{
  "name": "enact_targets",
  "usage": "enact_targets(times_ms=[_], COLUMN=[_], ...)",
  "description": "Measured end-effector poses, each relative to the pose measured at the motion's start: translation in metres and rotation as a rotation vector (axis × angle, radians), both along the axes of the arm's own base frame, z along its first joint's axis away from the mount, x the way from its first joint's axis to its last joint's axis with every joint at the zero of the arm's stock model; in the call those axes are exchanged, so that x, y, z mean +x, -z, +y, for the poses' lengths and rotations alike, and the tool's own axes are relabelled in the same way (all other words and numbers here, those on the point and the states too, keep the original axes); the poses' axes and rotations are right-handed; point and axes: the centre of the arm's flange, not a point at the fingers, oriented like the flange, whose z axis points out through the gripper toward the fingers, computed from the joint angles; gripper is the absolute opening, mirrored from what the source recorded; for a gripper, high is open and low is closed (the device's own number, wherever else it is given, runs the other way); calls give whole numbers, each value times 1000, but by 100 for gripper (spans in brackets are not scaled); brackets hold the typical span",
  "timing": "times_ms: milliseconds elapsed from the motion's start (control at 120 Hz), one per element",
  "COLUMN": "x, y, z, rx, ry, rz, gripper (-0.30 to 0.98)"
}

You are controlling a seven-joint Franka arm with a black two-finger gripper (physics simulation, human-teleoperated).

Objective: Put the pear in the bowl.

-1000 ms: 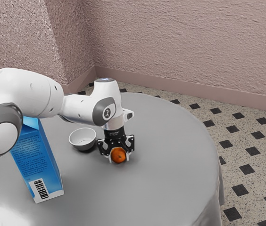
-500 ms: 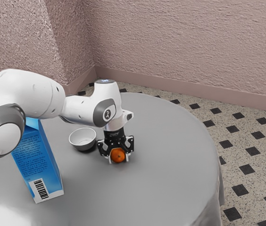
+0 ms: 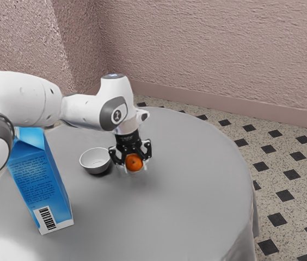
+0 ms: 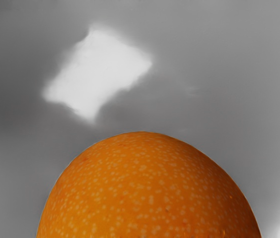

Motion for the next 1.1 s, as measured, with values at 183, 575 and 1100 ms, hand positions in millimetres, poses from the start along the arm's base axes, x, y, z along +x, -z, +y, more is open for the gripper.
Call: enact_targets(times_ms=[183, 575, 1100], x=[2, -9, 4], y=[-31, -34, -43], z=[65, 134, 145], rx=[59, 106, 105], ry=[-84, -184, -170], rz=[-19, 54, 68], gripper=[23, 29, 57])
